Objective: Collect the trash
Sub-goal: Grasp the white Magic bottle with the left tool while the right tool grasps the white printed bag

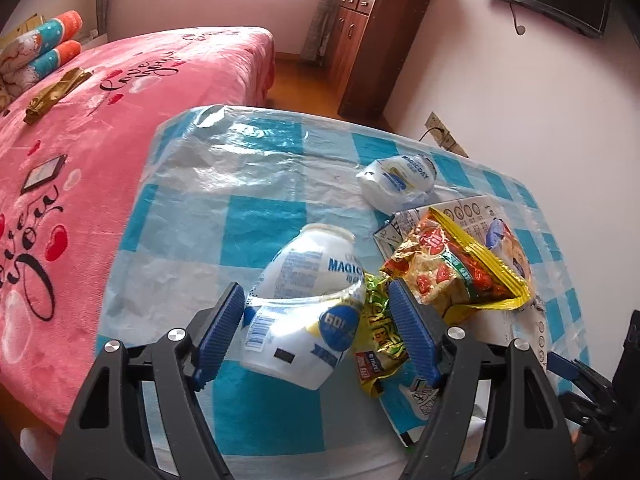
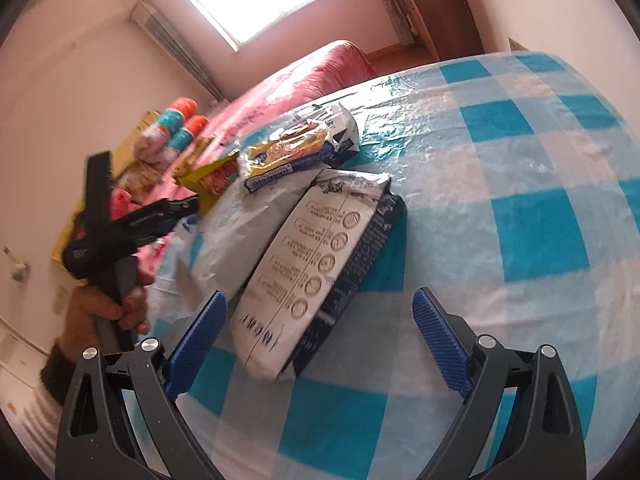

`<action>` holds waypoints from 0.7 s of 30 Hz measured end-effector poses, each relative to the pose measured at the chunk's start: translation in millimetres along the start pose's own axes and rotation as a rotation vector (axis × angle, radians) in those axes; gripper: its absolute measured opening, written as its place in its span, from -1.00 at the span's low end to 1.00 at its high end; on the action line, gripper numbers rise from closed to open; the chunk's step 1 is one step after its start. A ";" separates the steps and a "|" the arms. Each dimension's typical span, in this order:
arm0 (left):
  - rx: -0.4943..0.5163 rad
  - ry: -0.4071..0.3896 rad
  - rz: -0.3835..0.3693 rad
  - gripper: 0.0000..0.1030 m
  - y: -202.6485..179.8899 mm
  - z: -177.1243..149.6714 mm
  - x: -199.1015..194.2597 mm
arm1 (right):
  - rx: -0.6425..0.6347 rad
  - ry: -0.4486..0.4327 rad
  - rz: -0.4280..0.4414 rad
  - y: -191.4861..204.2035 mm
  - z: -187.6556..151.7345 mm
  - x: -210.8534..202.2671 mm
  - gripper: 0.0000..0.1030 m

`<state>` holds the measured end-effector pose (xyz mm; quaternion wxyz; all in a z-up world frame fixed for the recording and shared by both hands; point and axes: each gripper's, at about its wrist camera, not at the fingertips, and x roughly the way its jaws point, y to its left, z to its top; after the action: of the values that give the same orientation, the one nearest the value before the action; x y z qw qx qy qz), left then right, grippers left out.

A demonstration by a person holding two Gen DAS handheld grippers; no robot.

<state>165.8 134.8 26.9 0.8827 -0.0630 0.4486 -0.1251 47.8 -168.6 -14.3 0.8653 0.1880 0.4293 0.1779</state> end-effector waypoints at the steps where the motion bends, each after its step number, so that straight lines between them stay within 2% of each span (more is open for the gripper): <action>1: -0.004 0.002 -0.013 0.40 -1.0 -1.6 0.8 | -0.013 -0.001 -0.019 3.4 1.7 2.4 0.81; 6: -0.003 0.006 -0.048 0.38 -6.3 -7.8 3.8 | -0.076 0.000 -0.083 17.5 7.9 12.3 0.81; 10: -0.002 0.011 -0.073 0.38 -8.0 -10.5 4.1 | -0.174 0.006 -0.183 22.0 2.1 17.9 0.81; 14: 0.062 -0.019 -0.042 0.42 -12.4 -10.5 1.3 | -0.213 -0.001 -0.274 14.3 -2.5 14.6 0.81; 17: 0.064 -0.032 -0.033 0.45 -11.0 -9.1 2.3 | -0.184 -0.005 -0.266 4.4 -0.4 10.3 0.81; 19: 0.066 -0.033 -0.038 0.61 -10.9 -8.8 6.3 | -0.175 -0.007 -0.268 0.7 1.8 10.5 0.81; 21: 0.046 -0.034 -0.056 0.66 -8.7 -8.1 9.2 | -0.164 -0.007 -0.258 -0.8 3.9 11.1 0.81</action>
<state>163.0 123.9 16.9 0.8876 -0.0572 0.4285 -0.1587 57.4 -164.8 -20.0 0.8948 0.0608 0.4310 0.0991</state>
